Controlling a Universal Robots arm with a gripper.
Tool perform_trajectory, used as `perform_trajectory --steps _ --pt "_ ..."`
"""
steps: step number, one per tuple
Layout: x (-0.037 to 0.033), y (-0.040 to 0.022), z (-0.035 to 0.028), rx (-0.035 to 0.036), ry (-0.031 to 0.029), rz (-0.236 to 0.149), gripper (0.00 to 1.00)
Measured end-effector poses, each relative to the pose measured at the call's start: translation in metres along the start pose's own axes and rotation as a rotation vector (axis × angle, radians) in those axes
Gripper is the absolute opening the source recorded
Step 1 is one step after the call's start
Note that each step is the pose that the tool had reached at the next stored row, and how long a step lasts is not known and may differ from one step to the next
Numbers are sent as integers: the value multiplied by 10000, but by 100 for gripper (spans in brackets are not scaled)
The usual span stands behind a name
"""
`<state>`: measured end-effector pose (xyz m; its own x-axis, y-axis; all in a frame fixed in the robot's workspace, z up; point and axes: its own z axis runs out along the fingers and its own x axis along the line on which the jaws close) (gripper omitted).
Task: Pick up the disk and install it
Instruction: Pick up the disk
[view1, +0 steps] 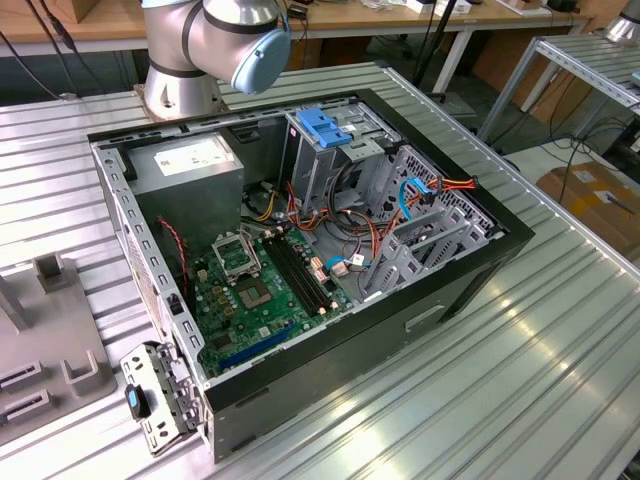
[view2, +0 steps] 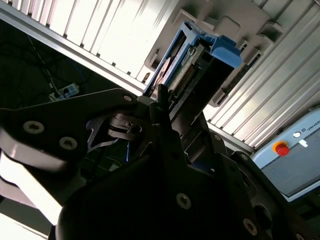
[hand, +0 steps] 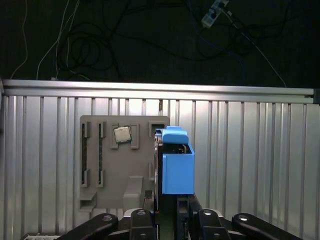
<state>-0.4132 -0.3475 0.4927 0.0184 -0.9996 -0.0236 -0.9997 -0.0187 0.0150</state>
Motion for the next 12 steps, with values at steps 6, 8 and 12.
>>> perform_trajectory --steps 6,8,12 --pt "1 -36 -1 0 0 -1 35" --pt "1 -65 -1 0 0 0 35" --pt "3 -136 -2 0 0 0 35"
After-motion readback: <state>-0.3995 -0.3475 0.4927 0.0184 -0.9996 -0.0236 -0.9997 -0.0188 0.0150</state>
